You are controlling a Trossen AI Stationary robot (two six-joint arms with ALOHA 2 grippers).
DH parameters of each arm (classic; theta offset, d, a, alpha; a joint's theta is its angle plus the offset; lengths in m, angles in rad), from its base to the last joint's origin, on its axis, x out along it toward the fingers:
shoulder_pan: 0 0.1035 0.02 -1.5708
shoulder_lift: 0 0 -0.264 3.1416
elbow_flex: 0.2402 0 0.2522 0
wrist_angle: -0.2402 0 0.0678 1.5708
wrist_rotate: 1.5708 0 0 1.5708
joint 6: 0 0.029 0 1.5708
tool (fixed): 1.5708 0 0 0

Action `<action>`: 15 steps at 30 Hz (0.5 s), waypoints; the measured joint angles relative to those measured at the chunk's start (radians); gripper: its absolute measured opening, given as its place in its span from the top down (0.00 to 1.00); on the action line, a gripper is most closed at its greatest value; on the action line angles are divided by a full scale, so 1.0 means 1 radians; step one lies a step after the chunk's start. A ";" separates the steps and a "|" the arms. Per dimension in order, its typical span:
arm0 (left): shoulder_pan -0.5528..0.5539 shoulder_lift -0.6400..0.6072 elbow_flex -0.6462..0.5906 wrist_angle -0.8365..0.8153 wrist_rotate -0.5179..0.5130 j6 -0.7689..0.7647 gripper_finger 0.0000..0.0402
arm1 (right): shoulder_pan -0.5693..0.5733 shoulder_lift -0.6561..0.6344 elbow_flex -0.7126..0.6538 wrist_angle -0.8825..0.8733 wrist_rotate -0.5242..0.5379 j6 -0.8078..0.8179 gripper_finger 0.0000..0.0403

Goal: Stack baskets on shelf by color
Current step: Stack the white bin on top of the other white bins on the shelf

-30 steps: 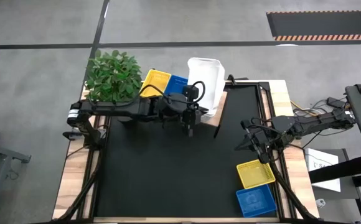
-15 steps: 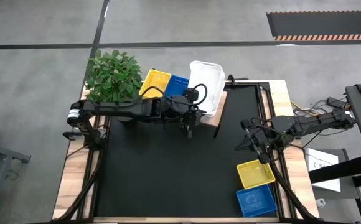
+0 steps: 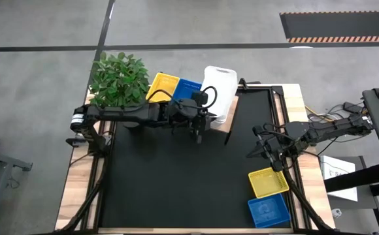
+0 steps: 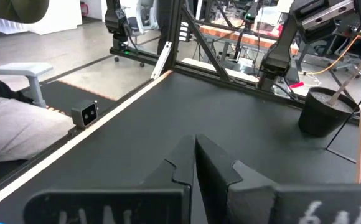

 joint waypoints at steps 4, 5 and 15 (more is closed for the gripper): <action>0.003 0.000 0.000 0.000 -0.004 -0.001 0.85 | 0.000 0.000 0.000 0.000 0.000 0.000 0.98; 0.003 0.000 0.000 0.002 -0.004 -0.001 0.83 | 0.000 0.000 -0.001 0.000 0.000 0.000 0.98; 0.003 -0.001 0.002 0.001 -0.009 -0.001 0.77 | 0.000 0.000 -0.001 0.000 0.000 0.000 0.98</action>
